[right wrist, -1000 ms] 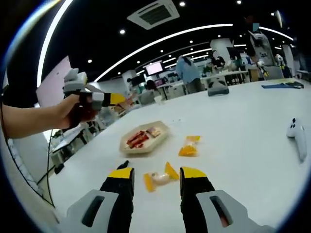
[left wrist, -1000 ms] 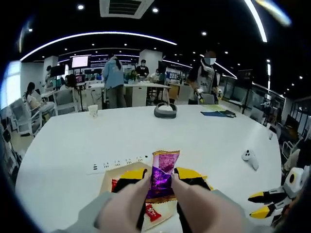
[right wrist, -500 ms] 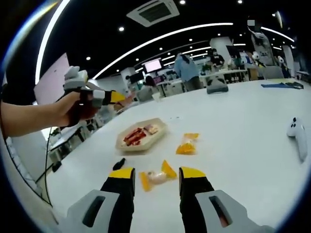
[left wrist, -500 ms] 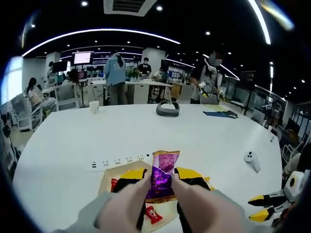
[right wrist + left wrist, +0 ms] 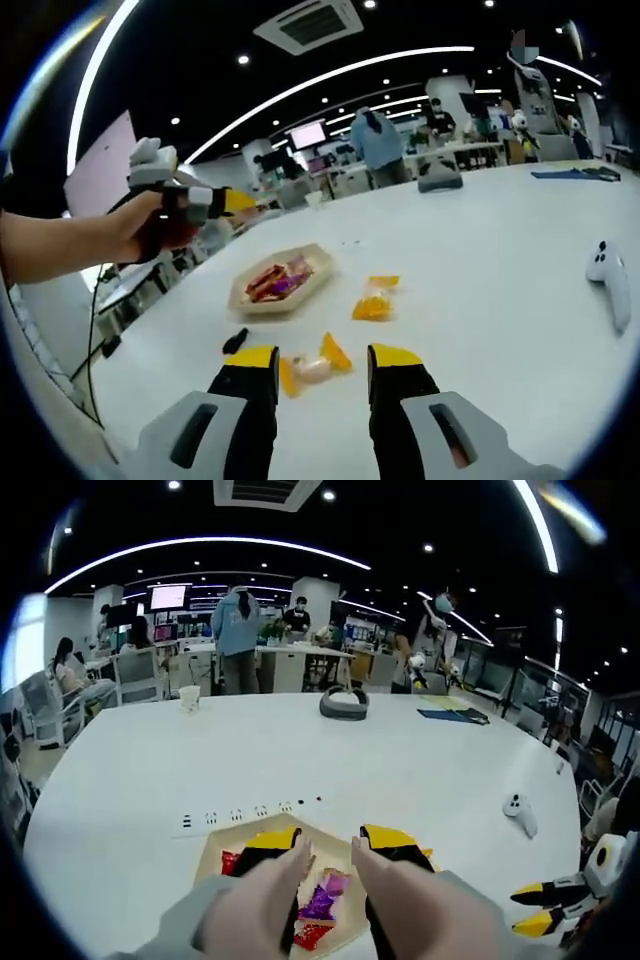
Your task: Place the target food into the container with the food tongs after gripping and lifting it, then release it inside without dropping or visibly crushing the food.
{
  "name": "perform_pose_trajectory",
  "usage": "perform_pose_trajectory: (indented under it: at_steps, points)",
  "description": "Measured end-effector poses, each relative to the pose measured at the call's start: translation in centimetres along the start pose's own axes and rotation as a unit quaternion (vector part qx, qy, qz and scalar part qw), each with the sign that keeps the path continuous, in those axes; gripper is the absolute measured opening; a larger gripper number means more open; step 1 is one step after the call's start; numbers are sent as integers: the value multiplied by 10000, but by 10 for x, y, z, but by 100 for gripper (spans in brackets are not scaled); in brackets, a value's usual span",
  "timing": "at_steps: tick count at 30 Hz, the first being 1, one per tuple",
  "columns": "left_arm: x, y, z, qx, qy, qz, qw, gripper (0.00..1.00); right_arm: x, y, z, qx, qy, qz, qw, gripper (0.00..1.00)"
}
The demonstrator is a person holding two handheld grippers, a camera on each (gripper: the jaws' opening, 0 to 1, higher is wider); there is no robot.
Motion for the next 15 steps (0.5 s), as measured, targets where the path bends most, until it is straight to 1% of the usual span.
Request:
perform_pose_trajectory:
  at_steps: [6,9,15]
  points:
    - [-1,-4,1,3,8,9,10000,21,-2,1,0,4,-5,43,10000,35]
    - [-2,-6,2,8,112,17,9999,21,-2,1,0,9,-6,53,10000,35]
    - [-2,-13,2,27,29,56,10000,22,-4,0,0,41,6,65,10000,35]
Point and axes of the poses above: the point that each gripper's makers call its tool centre point, and the gripper's own axes: y roughly forward along the fingers, x roughly to its right, z roughly out of its top, the point moved 9 cm from there along -y, roughly backward along the fingers, and after that the axes turned 15 degrees about x, right-handed, at the moved point
